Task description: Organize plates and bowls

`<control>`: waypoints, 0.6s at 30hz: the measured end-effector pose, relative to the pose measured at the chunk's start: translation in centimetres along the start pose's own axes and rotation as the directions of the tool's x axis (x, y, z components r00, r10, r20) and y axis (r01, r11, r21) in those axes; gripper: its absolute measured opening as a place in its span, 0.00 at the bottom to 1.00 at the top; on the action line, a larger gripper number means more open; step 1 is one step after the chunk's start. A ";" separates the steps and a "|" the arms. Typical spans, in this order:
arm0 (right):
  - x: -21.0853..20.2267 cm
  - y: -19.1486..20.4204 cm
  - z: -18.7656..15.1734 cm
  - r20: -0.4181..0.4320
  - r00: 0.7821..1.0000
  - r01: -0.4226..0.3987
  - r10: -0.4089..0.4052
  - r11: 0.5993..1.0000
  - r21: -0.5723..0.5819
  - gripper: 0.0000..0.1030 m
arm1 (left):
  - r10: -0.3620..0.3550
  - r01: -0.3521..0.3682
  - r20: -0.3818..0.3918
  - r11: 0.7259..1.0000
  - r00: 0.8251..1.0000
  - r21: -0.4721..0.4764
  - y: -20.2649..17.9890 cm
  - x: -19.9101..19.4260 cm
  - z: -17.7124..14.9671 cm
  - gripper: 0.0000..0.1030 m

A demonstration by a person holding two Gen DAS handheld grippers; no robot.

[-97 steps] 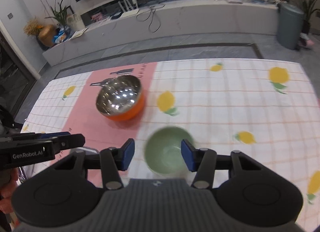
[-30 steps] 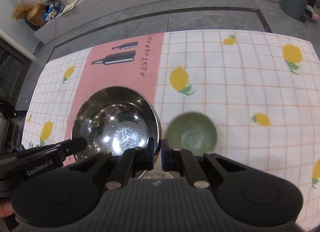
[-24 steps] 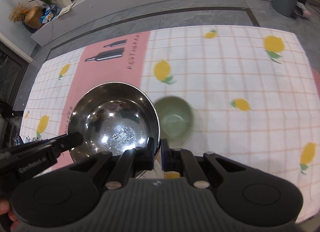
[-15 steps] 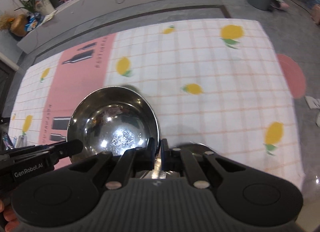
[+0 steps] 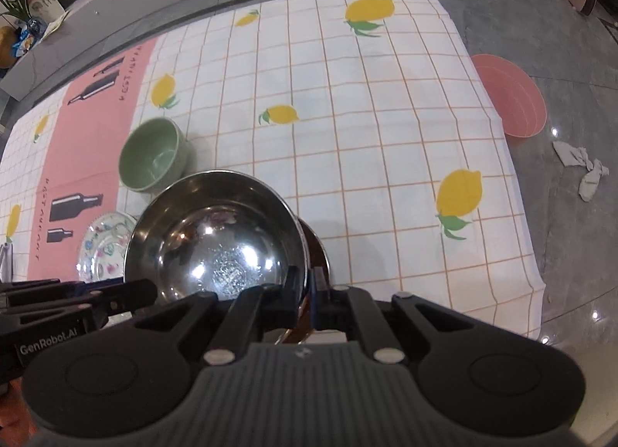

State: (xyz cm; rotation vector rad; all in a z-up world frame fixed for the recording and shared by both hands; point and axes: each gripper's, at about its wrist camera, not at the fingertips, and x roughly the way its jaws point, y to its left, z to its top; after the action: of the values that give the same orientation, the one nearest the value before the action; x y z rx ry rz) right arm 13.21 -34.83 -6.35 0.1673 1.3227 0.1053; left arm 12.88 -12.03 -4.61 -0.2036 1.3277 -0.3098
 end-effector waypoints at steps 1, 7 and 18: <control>0.2 0.0 0.0 -0.002 1.000 0.003 -0.003 1.000 -0.002 0.03 | 0.003 -0.003 -0.007 1.000 1.000 0.000 -0.1 0.3 0.0 0.14; 1.4 0.1 -0.3 -0.025 0.999 0.030 -0.030 0.999 -0.019 0.03 | 0.008 -0.008 -0.031 1.000 0.999 -0.004 -0.1 1.4 -0.2 0.14; 2.8 0.0 -0.3 -0.049 0.998 0.043 -0.044 0.999 -0.025 0.03 | 0.040 -0.039 -0.049 0.999 0.998 0.024 -0.6 2.4 -0.2 0.14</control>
State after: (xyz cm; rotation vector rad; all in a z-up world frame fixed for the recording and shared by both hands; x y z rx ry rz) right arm 13.58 -34.36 -9.07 0.1158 1.3736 0.0892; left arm 13.13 -13.38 -6.66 -0.1512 1.3747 -0.2983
